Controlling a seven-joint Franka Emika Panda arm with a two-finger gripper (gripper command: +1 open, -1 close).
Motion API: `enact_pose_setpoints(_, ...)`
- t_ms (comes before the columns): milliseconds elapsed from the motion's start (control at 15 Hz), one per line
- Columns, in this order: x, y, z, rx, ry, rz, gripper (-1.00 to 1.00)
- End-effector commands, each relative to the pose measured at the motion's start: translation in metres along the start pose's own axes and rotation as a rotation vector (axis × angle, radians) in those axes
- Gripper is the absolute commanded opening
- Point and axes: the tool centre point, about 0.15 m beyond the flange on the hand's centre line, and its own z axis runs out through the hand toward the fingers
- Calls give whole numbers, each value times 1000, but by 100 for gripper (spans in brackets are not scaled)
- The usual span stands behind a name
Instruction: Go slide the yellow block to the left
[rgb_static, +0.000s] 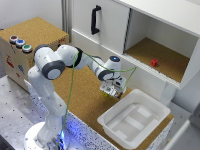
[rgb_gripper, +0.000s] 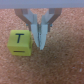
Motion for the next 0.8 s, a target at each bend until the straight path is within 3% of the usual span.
enact_pose_setpoints(0, 5, -38, 4, 37, -56, 23, -100)
enact_pose_setpoints(733, -6, -80, 5, 123, -67, 89, -100)
